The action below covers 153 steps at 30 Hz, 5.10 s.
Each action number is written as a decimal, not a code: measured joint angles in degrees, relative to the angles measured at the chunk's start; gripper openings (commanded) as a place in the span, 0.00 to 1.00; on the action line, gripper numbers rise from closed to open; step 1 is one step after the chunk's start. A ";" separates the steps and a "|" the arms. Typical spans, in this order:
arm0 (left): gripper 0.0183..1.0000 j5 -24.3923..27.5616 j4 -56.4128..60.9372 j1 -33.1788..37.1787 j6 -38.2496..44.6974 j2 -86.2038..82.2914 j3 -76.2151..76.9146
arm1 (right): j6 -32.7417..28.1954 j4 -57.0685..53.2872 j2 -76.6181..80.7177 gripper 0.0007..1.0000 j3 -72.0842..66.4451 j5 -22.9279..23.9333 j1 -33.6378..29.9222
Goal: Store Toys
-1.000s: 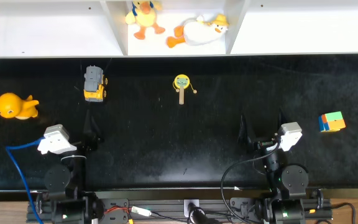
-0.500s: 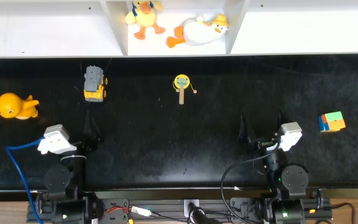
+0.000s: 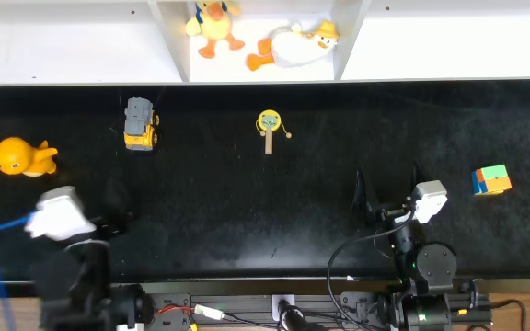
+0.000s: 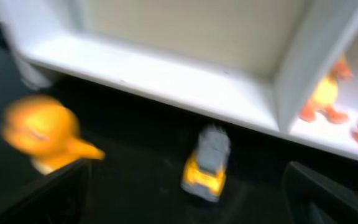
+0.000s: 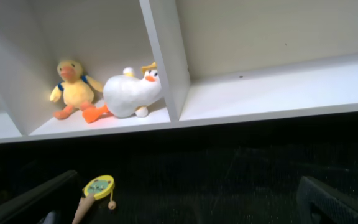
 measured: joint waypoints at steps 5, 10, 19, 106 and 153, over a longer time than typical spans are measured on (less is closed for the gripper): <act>0.99 -7.78 -12.85 0.00 3.45 15.08 26.38 | 0.00 0.00 0.02 0.99 0.00 -0.02 0.00; 0.99 -12.44 -25.70 0.13 6.67 33.16 46.29 | 0.00 -0.02 0.00 1.00 0.00 0.00 0.00; 0.99 -6.97 -28.37 8.63 9.57 46.56 46.18 | 0.00 -0.02 0.00 0.99 0.00 0.00 0.00; 0.35 35.45 23.58 39.95 25.49 71.67 20.90 | 0.02 -0.02 0.00 0.99 0.00 0.00 0.00; 0.35 21.77 34.51 19.02 18.78 93.29 43.69 | 0.00 -0.02 0.00 1.00 0.00 0.00 0.00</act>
